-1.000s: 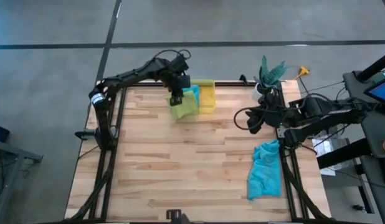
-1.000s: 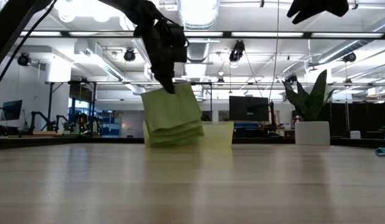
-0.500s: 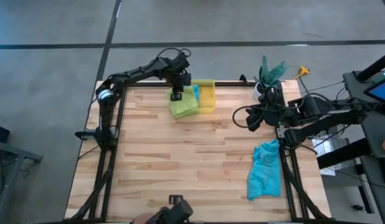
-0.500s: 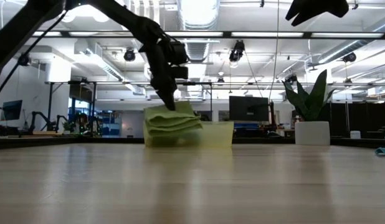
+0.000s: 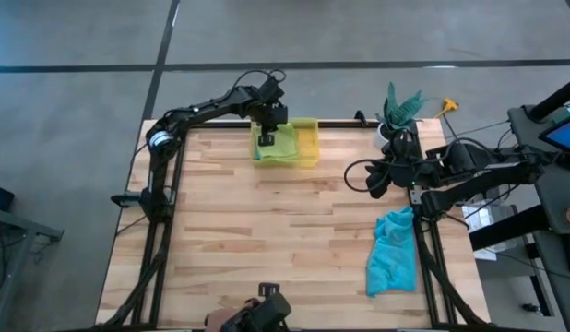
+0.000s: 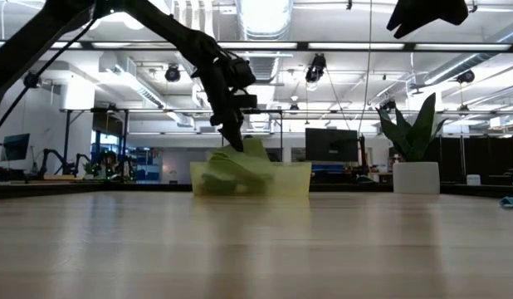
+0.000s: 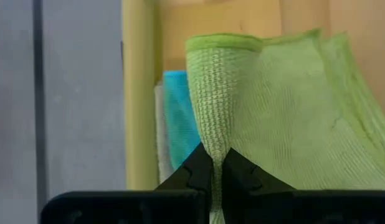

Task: Fold microfiber towels
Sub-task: Stack the green microfiber cloth on the blue microfiber cloth in the bin

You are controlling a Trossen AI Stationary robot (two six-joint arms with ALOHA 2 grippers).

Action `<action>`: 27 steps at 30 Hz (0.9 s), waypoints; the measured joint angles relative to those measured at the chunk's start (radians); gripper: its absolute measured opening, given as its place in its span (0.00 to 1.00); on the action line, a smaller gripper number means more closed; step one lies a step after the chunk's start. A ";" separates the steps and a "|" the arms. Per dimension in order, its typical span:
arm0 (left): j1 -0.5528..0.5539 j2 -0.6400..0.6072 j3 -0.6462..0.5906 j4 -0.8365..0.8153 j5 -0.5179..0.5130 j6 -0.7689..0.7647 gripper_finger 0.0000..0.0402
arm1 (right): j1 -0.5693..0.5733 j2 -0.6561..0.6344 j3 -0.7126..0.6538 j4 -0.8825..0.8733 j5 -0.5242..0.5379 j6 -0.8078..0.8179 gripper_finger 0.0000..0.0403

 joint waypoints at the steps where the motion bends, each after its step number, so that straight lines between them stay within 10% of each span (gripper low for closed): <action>1: 0.000 0.007 0.000 0.001 0.000 0.001 0.00 | 0.000 0.000 0.000 -0.006 -0.004 0.000 0.30; 27: 0.007 0.050 0.000 0.117 -0.027 0.070 0.12 | 0.000 -0.018 0.000 -0.020 -0.058 0.027 0.30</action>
